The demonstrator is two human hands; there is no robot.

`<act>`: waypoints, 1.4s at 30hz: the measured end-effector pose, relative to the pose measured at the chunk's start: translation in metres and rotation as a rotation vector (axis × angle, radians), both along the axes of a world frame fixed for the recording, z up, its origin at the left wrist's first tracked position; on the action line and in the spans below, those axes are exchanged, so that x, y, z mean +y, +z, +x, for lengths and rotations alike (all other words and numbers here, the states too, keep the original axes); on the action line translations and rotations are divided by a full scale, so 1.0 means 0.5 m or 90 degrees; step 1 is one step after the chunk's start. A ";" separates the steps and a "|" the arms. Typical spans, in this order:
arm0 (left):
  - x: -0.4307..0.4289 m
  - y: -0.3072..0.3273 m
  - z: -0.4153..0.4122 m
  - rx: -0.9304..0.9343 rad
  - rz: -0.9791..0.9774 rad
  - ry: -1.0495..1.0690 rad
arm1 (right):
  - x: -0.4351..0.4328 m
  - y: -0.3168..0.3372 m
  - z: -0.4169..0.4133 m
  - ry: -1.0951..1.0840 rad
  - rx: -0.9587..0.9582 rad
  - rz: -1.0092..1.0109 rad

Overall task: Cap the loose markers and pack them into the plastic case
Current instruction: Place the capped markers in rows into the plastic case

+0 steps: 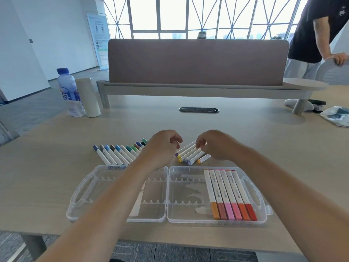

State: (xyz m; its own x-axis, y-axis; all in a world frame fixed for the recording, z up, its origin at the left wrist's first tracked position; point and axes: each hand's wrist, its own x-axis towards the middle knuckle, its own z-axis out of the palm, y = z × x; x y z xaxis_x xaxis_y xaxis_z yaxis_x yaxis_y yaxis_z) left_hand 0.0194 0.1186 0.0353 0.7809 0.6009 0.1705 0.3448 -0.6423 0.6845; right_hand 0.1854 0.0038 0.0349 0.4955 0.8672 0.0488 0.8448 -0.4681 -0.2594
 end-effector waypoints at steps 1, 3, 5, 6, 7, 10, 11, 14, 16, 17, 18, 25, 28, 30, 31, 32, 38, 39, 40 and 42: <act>0.001 -0.001 0.000 0.000 -0.002 -0.001 | 0.004 -0.004 -0.001 0.004 -0.014 -0.024; 0.003 -0.004 0.002 0.002 -0.004 -0.004 | 0.011 -0.009 -0.002 0.014 -0.054 -0.058; 0.004 -0.007 0.003 0.006 -0.004 -0.009 | 0.015 -0.009 -0.003 0.023 -0.090 -0.072; 0.005 -0.008 0.004 0.007 -0.005 -0.010 | 0.017 -0.009 -0.004 0.028 -0.101 -0.078; 0.005 -0.010 0.004 0.006 -0.007 -0.009 | 0.019 -0.010 -0.004 0.037 -0.111 -0.084; 0.007 -0.012 0.003 0.007 -0.006 -0.006 | 0.022 -0.009 -0.005 0.047 -0.127 -0.108; 0.007 -0.013 0.003 0.007 -0.006 -0.007 | 0.023 -0.010 -0.006 0.049 -0.130 -0.111; 0.004 -0.013 0.003 0.010 -0.008 -0.013 | 0.023 -0.010 -0.009 0.052 -0.134 -0.117; 0.002 -0.013 0.003 0.010 -0.009 -0.014 | 0.023 -0.010 -0.008 0.058 -0.143 -0.117; 0.002 -0.013 0.003 0.011 -0.008 -0.013 | 0.023 -0.010 -0.008 0.061 -0.148 -0.124; 0.001 -0.014 0.003 0.012 -0.007 -0.013 | 0.024 -0.010 -0.009 0.061 -0.151 -0.132; -0.007 -0.012 0.006 0.024 0.012 -0.015 | 0.021 -0.009 -0.012 0.056 -0.121 -0.136; -0.008 -0.011 0.007 0.025 0.014 -0.015 | 0.020 -0.009 -0.013 0.059 -0.108 -0.134; -0.008 -0.010 0.006 0.026 0.010 -0.015 | 0.017 -0.009 -0.015 0.060 -0.109 -0.127; -0.009 -0.009 0.005 0.025 0.008 -0.015 | 0.015 -0.007 -0.017 0.059 -0.105 -0.124; -0.009 -0.009 0.004 0.024 0.008 -0.016 | 0.013 -0.006 -0.017 0.063 -0.109 -0.123; -0.011 -0.004 0.001 0.024 0.017 -0.016 | 0.005 -0.005 -0.015 0.107 -0.100 -0.139; -0.011 -0.003 0.001 0.023 0.018 -0.016 | 0.003 -0.007 -0.015 0.108 -0.120 -0.131; -0.011 -0.003 0.000 0.021 0.016 -0.016 | 0.001 -0.009 -0.015 0.110 -0.150 -0.118; -0.009 -0.002 -0.002 0.016 0.007 -0.018 | -0.001 -0.007 -0.013 0.113 -0.195 -0.079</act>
State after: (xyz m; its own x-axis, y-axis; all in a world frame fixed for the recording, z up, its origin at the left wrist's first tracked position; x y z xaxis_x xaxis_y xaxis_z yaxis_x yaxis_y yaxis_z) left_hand 0.0183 0.1139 0.0342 0.8011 0.5773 0.1579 0.3434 -0.6594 0.6687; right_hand 0.1791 0.0032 0.0314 0.3150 0.9471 0.0606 0.9455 -0.3187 0.0667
